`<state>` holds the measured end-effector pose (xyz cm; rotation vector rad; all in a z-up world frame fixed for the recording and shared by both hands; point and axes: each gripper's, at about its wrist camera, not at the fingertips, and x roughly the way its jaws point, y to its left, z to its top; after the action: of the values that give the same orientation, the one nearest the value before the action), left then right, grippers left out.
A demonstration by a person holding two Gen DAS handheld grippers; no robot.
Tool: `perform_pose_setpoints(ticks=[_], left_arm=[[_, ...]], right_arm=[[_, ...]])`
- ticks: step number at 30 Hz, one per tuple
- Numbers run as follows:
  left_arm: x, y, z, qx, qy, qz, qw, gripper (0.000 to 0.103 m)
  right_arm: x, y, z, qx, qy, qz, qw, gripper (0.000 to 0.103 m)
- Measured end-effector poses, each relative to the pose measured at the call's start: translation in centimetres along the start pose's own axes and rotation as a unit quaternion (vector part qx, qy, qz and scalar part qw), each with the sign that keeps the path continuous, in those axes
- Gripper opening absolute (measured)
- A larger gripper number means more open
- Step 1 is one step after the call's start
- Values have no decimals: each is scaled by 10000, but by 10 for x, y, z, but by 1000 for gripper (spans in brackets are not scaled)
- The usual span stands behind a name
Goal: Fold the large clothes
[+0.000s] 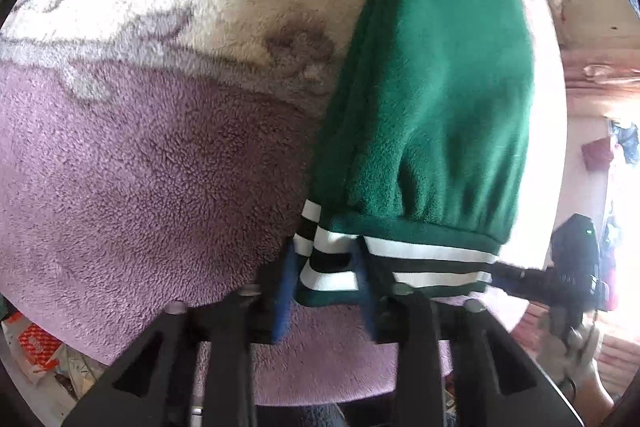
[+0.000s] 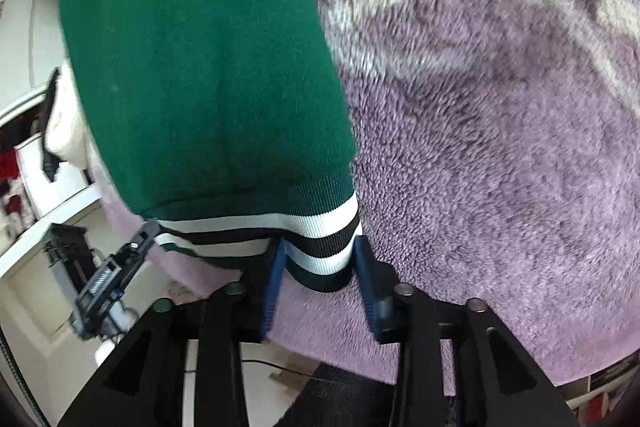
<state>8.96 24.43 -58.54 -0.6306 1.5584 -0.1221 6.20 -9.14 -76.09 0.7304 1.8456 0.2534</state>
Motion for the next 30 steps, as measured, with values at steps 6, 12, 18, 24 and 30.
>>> perform_pose_setpoints(ticks=[6, 12, 18, 24, 30], left_arm=[[16, 10, 21, -217, -312, -475, 9981, 65], [36, -3, 51, -21, -455, -810, 9957, 74], [44, -23, 58, 166, -453, -960, 9942, 75], [42, -33, 63, 183, -790, -1113, 9905, 71], [21, -48, 50, 186, -1126, -1111, 9872, 12]], right_arm=[[-14, -19, 26, -314, -196, 438, 9984, 70], [13, -23, 55, -490, -147, 1354, 9895, 85], [9, -28, 79, -369, -91, 2338, 9715, 85], [26, -2, 92, -527, -87, 2655, 9626, 54], [27, 14, 64, -297, -306, 2605, 9645, 14]])
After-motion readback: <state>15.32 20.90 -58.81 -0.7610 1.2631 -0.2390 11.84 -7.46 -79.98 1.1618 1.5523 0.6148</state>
